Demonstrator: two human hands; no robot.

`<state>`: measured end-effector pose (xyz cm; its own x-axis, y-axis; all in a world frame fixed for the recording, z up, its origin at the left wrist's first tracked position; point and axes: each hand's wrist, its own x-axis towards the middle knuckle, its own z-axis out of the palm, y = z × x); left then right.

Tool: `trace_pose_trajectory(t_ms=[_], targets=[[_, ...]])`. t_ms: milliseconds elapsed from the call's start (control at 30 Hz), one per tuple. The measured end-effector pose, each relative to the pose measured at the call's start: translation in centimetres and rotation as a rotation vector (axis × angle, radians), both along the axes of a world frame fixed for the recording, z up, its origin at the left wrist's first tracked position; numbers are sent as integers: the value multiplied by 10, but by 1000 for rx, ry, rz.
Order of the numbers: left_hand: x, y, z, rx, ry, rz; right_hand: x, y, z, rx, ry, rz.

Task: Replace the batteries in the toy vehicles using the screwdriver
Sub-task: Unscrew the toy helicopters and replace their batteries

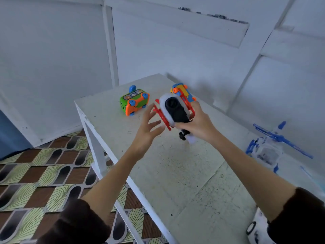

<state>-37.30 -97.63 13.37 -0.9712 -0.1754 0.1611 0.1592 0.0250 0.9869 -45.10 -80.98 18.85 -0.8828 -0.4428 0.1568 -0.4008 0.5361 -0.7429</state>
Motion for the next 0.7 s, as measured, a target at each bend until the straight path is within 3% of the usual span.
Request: trace_pose_trajectory(t_ms=[167, 333, 500, 700], targets=[[-3, 33, 22, -150, 71, -237, 14, 17, 24, -390, -285, -78], [-9, 58, 43, -180, 191, -294, 29, 44, 46, -618, -435, -138], [-2, 93, 67, -180, 301, -299, 50, 77, 62, -672, -371, -186], [17, 153, 85, -184, 410, -460, 86, 132, 76, -660, -209, -219]])
